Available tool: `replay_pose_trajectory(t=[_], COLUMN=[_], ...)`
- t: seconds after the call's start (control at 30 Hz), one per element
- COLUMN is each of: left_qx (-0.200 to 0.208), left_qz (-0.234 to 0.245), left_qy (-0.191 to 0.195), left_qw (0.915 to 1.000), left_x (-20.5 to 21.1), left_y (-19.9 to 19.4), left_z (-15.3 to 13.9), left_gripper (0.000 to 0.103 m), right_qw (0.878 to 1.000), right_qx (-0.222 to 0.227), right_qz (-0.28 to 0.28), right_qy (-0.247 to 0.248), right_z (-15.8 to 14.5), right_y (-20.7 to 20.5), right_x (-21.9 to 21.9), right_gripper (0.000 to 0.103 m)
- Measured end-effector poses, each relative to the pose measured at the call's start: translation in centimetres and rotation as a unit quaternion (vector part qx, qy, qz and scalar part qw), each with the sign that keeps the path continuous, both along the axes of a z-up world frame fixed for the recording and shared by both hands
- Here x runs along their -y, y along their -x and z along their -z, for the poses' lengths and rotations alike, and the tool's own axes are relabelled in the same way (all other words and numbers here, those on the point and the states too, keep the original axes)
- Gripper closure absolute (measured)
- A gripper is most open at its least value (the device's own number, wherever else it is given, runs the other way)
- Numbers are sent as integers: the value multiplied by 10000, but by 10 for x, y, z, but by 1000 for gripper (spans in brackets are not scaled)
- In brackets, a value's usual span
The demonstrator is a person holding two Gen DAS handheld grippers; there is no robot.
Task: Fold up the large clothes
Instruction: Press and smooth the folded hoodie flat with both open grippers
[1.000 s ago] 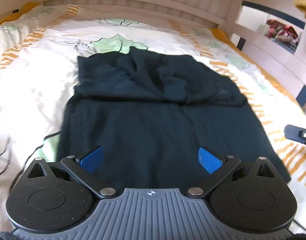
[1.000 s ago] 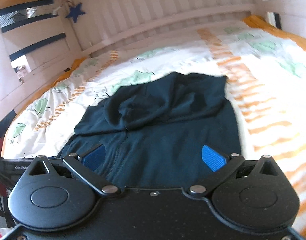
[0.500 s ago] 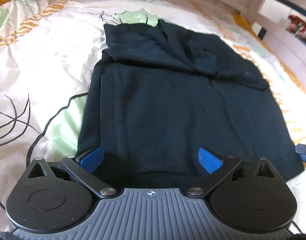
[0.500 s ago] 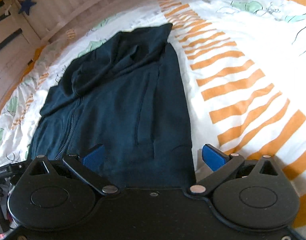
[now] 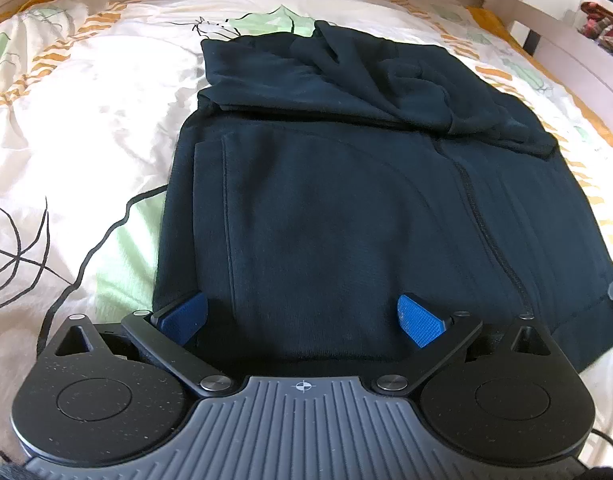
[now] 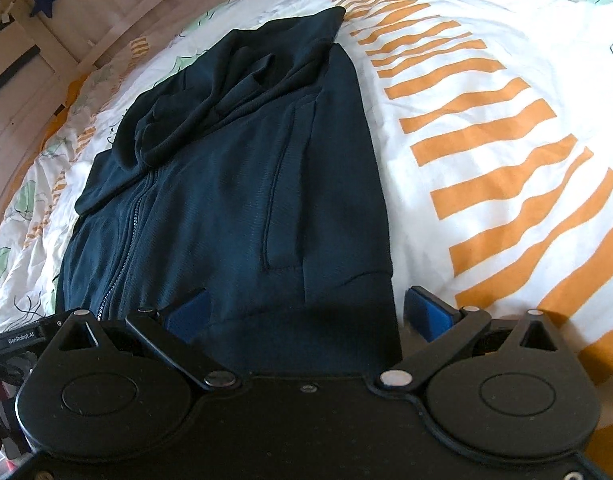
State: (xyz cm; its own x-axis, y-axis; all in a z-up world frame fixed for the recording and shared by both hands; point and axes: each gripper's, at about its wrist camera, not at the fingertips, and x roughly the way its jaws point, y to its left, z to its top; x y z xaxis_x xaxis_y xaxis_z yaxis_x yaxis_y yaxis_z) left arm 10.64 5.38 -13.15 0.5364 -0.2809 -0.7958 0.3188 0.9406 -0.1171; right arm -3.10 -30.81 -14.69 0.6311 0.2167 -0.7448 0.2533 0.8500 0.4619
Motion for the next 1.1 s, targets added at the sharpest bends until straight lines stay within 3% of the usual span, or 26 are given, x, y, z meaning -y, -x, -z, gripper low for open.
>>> replay_pose_trajectory(t=[0.67, 0.77, 0.87, 0.97, 1.1], left_qx=[-265, -43, 156, -163, -729], left_qz=[109, 24, -277, -394, 65], left_qy=[115, 103, -140, -85, -195], left_qw=[9995, 9999, 9994, 9991, 9971], left_x=[-15, -24, -33, -41, -28], left_y=[20, 28, 32, 22, 4], left_z=[-21, -33, -39, -33, -17], left_gripper=[3, 8, 8, 8, 7], right_qw=[10000, 10000, 10000, 9999, 9999], right_qx=[8, -3, -21, -45, -53], right_qz=[-48, -59, -69, -87, -103], right_qy=[-23, -8, 17, 55, 41], right_z=[0, 0, 0, -1, 0], right_y=[0, 0, -1, -2, -3], right_x=[0, -1, -2, -4, -5], right_gripper=[0, 0, 0, 0, 0])
